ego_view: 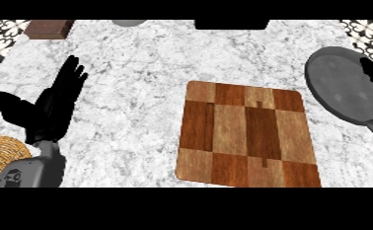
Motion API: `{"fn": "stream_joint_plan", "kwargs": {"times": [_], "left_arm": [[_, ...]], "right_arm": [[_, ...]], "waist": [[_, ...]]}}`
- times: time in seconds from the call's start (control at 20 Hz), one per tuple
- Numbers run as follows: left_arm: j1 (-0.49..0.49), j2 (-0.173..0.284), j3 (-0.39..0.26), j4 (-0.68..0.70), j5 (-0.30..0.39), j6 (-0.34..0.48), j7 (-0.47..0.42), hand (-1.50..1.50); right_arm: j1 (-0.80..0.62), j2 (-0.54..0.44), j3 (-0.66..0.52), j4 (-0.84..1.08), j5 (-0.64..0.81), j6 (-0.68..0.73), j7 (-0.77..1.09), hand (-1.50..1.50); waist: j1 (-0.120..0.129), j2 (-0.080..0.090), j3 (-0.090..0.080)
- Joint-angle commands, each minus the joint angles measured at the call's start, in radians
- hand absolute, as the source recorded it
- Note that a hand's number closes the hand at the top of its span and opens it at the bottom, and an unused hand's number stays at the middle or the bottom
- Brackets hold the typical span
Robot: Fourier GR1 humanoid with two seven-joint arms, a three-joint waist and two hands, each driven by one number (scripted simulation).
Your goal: Pick the lemon from the cutting board and place it in the pan
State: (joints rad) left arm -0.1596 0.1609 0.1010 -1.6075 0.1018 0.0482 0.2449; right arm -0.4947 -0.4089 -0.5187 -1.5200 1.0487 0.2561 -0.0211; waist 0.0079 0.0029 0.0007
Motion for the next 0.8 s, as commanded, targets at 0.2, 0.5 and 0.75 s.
{"fn": "stream_joint_plan", "kwargs": {"times": [0.2,0.5,0.75], "left_arm": [[-0.060,0.008,0.024,0.054,0.001,-0.003,-0.020,0.00],[-0.051,0.000,0.009,0.045,-0.009,-0.002,-0.002,0.00],[-0.023,-0.007,-0.018,-0.004,-0.016,-0.010,0.013,0.00]], "right_arm": [[-0.051,-0.129,-0.069,0.495,-0.070,-0.231,-0.308,1.50],[-0.207,-0.182,-0.030,0.846,-0.036,-0.353,-0.399,1.50],[-0.221,-0.158,-0.029,1.038,0.017,-0.448,-0.341,1.50]], "waist": [[0.006,0.005,0.001],[0.013,0.006,0.000],[0.025,0.009,0.001]]}}
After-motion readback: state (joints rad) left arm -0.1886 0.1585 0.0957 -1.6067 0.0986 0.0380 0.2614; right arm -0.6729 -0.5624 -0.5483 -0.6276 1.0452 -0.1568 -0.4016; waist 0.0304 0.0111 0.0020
